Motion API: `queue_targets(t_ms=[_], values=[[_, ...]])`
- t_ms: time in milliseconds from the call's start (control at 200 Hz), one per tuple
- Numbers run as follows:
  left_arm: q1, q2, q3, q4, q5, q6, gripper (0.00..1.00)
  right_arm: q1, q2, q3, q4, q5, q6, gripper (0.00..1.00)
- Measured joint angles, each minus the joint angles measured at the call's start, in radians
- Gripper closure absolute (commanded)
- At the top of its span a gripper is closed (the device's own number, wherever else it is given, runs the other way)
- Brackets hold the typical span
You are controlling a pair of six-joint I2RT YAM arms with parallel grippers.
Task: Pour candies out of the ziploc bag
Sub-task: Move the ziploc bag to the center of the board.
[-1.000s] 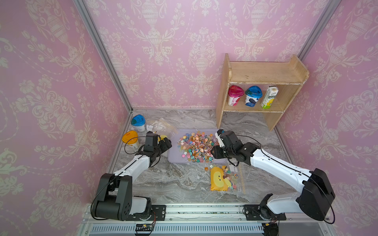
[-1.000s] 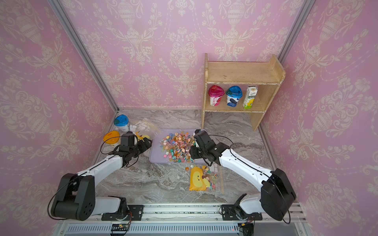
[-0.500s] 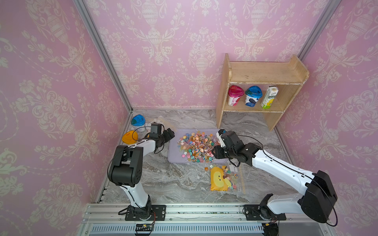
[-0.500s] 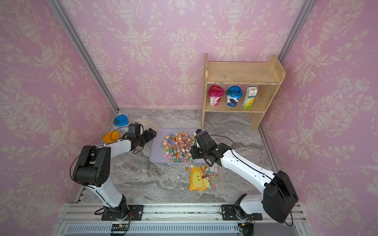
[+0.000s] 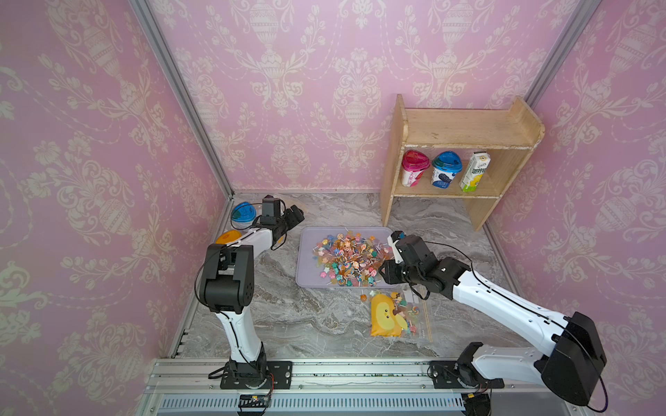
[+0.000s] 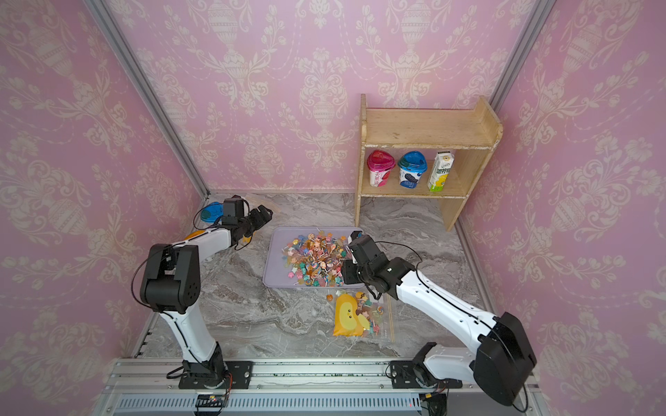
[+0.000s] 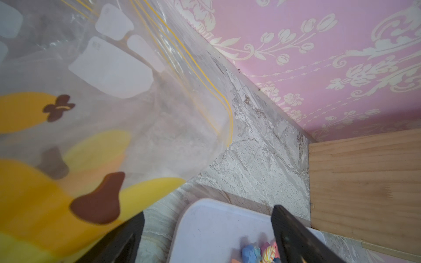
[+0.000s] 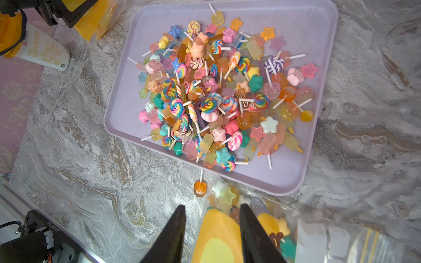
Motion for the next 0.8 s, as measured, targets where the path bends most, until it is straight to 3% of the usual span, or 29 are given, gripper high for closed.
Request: queue_targets(t_ms=[160,330,515,680,801], values=[[-0.039,-0.079,-0.064,-0.006,-0.002,0.001,0.09,0.000,-0.053,-0.035,-0.021,0.018,0.000,0.57],[-0.155,-0.336,-0.157,-0.084,-0.054,0.063,0.10,0.000,-0.066,-0.053,-0.051,0.036,0.000,0.58],[-0.459,-0.602,-0.255,-0.173,-0.165,0.144,0.17,-0.005,-0.103,-0.092,-0.080,0.070,0.001,0.57],[-0.706,-0.593,-0.347,-0.291,-0.252,0.150,0.28,-0.027,-0.138,-0.094,-0.098,0.089,0.005,0.57],[-0.826,-0.553,-0.370,-0.351,-0.287,0.132,0.37,-0.029,-0.141,-0.094,-0.099,0.095,0.010,0.57]])
